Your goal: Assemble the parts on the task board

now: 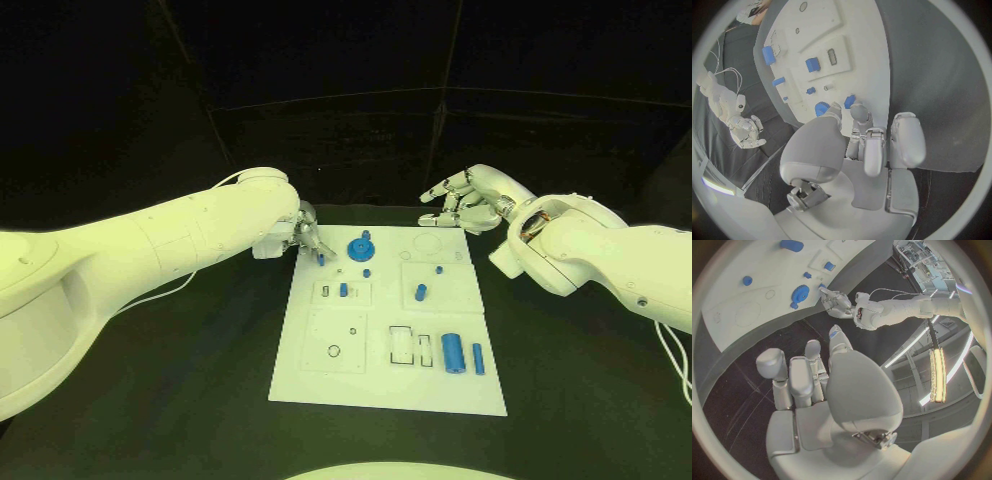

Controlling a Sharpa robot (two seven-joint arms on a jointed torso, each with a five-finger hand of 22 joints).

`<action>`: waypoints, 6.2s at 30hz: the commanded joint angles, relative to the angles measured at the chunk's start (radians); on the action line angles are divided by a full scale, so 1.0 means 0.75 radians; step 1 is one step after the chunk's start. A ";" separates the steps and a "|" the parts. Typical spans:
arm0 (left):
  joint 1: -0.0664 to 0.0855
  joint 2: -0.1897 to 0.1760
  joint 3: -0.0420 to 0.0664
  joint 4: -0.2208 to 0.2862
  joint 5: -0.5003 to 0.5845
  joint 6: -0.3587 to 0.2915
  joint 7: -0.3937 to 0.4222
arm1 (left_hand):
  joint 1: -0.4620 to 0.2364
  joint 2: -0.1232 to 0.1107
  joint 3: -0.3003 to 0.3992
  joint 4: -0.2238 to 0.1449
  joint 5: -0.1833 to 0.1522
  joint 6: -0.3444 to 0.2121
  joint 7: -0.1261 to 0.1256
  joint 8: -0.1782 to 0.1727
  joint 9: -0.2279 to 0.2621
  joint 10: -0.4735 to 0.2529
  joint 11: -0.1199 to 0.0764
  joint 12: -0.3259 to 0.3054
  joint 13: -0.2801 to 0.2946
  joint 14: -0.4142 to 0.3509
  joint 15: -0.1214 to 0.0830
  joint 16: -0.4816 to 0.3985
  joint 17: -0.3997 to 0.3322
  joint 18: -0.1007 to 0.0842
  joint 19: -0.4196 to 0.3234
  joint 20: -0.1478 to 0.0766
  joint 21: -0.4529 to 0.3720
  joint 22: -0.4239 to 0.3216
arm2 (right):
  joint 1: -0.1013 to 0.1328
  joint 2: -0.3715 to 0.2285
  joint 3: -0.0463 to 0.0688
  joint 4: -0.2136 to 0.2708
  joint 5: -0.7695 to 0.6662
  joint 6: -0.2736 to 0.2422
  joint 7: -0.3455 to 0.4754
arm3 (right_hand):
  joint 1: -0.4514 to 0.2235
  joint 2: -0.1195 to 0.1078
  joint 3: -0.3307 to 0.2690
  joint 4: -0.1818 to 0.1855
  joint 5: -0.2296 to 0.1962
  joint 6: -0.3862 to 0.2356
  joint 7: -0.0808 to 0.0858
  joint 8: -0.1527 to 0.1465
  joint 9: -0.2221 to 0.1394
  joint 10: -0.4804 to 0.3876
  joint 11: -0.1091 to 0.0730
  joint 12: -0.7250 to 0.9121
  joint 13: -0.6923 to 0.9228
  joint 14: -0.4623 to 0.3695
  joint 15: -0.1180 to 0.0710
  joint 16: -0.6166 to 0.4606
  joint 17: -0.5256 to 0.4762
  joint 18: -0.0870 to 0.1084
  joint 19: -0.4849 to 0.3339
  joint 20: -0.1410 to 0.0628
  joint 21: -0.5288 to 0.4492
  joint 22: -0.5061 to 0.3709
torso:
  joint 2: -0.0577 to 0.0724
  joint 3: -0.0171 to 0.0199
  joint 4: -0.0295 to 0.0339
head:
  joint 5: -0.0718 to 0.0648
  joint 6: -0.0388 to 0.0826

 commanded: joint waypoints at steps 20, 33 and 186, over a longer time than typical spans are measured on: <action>0.001 0.001 0.001 0.007 -0.008 0.021 0.036 | 0.259 0.123 0.108 -0.129 -0.001 0.023 -0.018 0.021 -0.004 0.016 -0.021 0.002 -0.013 0.141 -0.007 0.008 0.351 0.004 0.011 -0.008 0.011 0.012 | 0.003 0.005 0.001 -0.001 0.003 0.004 0.007 | -0.006 0.008 0.002 0.009 0.008 -0.005 0.000 0.005 -0.001 -0.010 0.000 0.000 -0.001 0.003 -0.007 -0.004 0.004 0.026 0.001 -0.003 -0.006 -0.001 | 0.000 -0.0018 0.0013 | 0.001 -0.010; 0.003 -0.041 0.001 0.043 0.075 -0.075 0.072 | 0.362 0.118 0.300 -0.222 0.000 -0.004 -0.017 0.034 0.015 0.027 -0.023 -0.002 -0.016 0.141 -0.009 0.008 0.351 0.004 0.011 -0.013 0.011 0.018 | 0.003 0.005 0.001 -0.005 0.003 0.003 0.008 | -0.006 0.008 0.002 0.009 0.008 -0.005 0.000 0.005 -0.001 -0.010 0.000 0.000 -0.001 0.003 -0.007 -0.004 0.004 0.026 0.001 -0.003 -0.006 -0.001 | -0.002 -0.0001 0.0038 | -0.001 -0.014; -0.042 -0.294 -0.109 0.567 0.008 -0.291 -0.012 | -0.183 -0.177 0.617 -0.154 0.018 0.067 -0.048 0.161 0.093 0.120 -0.046 0.093 0.042 0.141 -0.026 0.008 0.351 -0.007 0.037 -0.027 0.041 0.088 | 0.003 0.008 0.000 -0.019 0.008 0.003 0.007 | -0.003 0.014 0.001 0.017 0.021 -0.005 0.000 0.009 0.000 -0.013 0.000 -0.001 -0.010 0.004 -0.008 -0.011 0.000 0.027 0.002 -0.003 -0.011 -0.006 | -0.005 0.0013 0.0102 | 0.008 -0.051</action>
